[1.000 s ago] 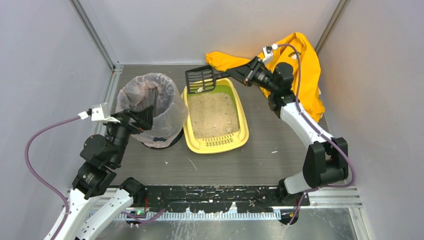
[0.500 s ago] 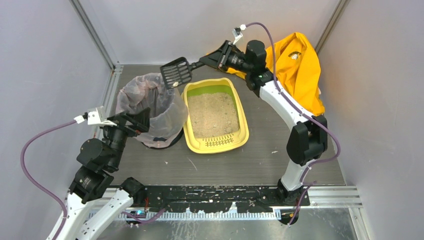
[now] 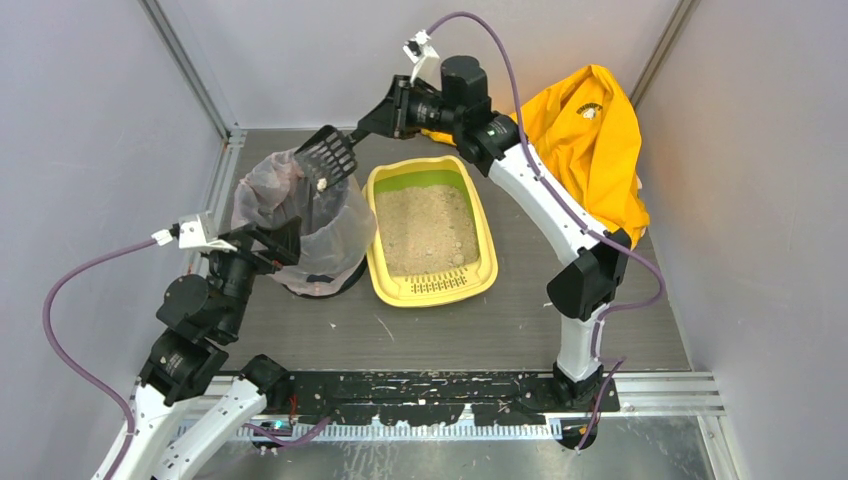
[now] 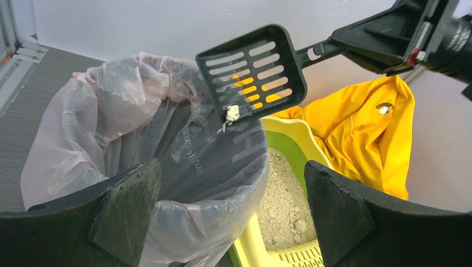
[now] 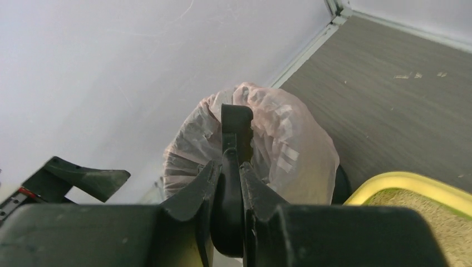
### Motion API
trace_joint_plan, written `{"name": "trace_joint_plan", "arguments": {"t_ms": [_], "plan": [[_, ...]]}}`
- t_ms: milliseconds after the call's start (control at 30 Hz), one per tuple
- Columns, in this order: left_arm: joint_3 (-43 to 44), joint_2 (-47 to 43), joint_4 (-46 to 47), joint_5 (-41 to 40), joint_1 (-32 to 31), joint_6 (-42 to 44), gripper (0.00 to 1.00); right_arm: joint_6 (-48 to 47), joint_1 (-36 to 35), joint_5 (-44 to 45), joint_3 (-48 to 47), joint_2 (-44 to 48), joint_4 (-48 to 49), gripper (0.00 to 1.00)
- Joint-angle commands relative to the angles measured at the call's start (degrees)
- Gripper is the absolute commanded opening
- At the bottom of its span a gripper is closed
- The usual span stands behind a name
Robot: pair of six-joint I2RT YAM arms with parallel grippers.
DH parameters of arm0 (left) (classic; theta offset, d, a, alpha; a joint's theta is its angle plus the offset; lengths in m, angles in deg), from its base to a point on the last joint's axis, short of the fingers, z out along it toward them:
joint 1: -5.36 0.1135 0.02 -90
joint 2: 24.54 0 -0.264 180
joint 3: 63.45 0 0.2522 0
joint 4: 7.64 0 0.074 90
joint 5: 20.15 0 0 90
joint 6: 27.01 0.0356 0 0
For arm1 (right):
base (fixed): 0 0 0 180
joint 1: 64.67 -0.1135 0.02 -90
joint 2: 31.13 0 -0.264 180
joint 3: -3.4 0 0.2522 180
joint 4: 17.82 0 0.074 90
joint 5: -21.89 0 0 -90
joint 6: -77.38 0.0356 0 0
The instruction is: Clean the litter box
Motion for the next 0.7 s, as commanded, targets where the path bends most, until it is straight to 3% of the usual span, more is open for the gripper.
{"name": "trace_joint_plan", "arguments": {"t_ms": [0,200,400,567,667], "plan": [[1.36,0.73,1.21,-0.46,-0.14,0.74,1.00,-14.79,-4.25,7.85,-9.75,-0.55,-10.38,0.01],[1.36,0.72,0.69,-1.08,-0.14,1.06,1.00,-24.16,-10.30,16.69,-17.52,-3.82,-16.26,0.01],[1.24,0.62,0.47,-1.51,-0.11,1.43,1.00,-25.33,-12.11,18.90,-20.62,-5.39,-16.86,0.01],[1.71,0.75,-0.74,-0.71,-0.11,1.29,1.00,-20.58,-11.61,16.45,-11.47,1.95,-8.35,0.01],[2.85,0.53,-2.86,1.50,-0.16,1.04,1.00,-15.20,-11.53,13.79,2.84,13.00,2.89,0.01]]}}
